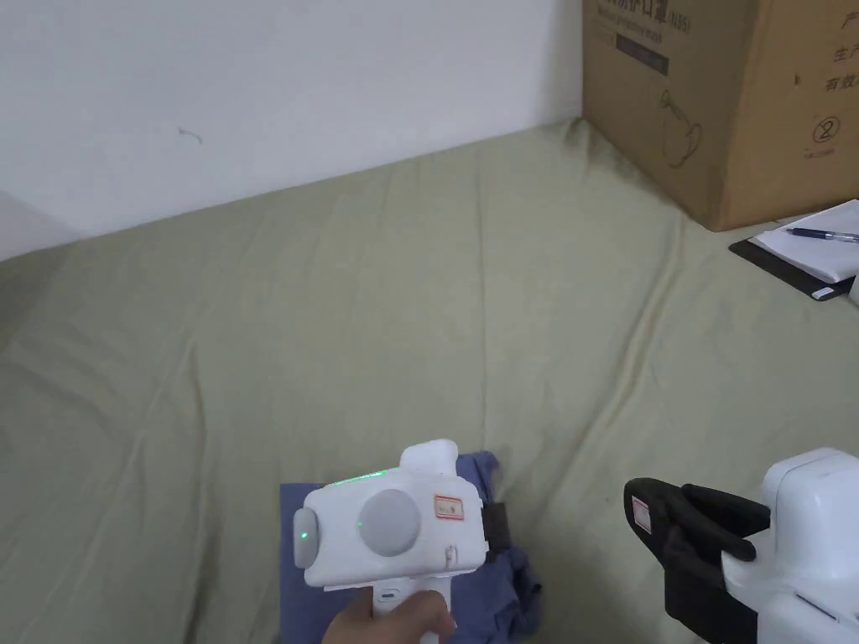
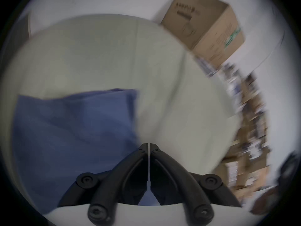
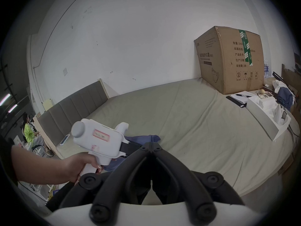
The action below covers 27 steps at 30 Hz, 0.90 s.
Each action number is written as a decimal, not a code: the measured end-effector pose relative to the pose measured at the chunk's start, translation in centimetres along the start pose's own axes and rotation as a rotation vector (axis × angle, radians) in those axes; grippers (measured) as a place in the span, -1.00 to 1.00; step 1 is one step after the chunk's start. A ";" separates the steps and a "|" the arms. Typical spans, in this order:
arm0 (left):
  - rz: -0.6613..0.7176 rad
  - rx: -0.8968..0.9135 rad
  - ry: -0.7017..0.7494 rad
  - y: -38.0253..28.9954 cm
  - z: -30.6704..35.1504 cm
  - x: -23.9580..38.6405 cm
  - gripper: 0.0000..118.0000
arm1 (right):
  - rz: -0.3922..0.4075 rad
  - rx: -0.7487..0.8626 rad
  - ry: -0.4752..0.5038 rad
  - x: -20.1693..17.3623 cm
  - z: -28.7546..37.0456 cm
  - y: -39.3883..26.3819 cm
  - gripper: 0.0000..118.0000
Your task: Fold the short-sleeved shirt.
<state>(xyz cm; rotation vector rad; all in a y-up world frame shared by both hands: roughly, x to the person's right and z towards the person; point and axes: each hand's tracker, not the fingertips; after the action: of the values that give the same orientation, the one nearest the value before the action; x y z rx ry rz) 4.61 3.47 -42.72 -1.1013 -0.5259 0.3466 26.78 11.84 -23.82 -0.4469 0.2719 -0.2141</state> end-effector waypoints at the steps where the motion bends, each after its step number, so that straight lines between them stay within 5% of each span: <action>1: 0.076 0.020 -0.143 -0.1 1.1 -0.4 -0.96 | -0.011 0.005 0.010 -0.1 0.1 0.1 -1.00; 3: 0.132 0.145 -0.256 -0.8 4.1 -0.3 -0.96 | -0.040 0.026 0.035 -0.3 0.4 0.5 -1.00; 10: -0.055 0.864 0.011 -4.6 21.6 3.1 -0.96 | -0.053 0.183 0.086 -2.4 3.2 4.8 -1.00; 14: -0.181 1.058 0.242 -6.1 28.0 3.7 -0.97 | -0.004 0.328 0.103 -4.7 4.8 7.7 -1.00; 18: -0.306 1.188 0.471 -8.4 30.7 3.4 -0.97 | 0.181 0.517 -0.035 -7.9 5.7 8.4 -1.00; 22: -0.266 1.258 0.475 -10.8 30.7 1.4 -0.97 | 0.248 0.745 -0.151 -9.4 5.5 5.6 -1.00; 25: -0.336 1.321 0.698 -12.4 28.1 0.0 -0.97 | 0.333 0.623 -0.280 -9.6 3.1 3.8 -1.00; 27: -0.361 1.302 0.690 -12.7 26.8 -0.8 -0.97 | 0.364 0.571 -0.360 -9.0 1.1 2.5 -1.00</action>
<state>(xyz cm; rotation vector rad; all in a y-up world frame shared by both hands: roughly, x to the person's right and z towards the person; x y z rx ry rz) -11.03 17.83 -22.00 0.1843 0.1705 -0.0607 18.95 16.81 -22.11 0.1371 -0.0695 0.1478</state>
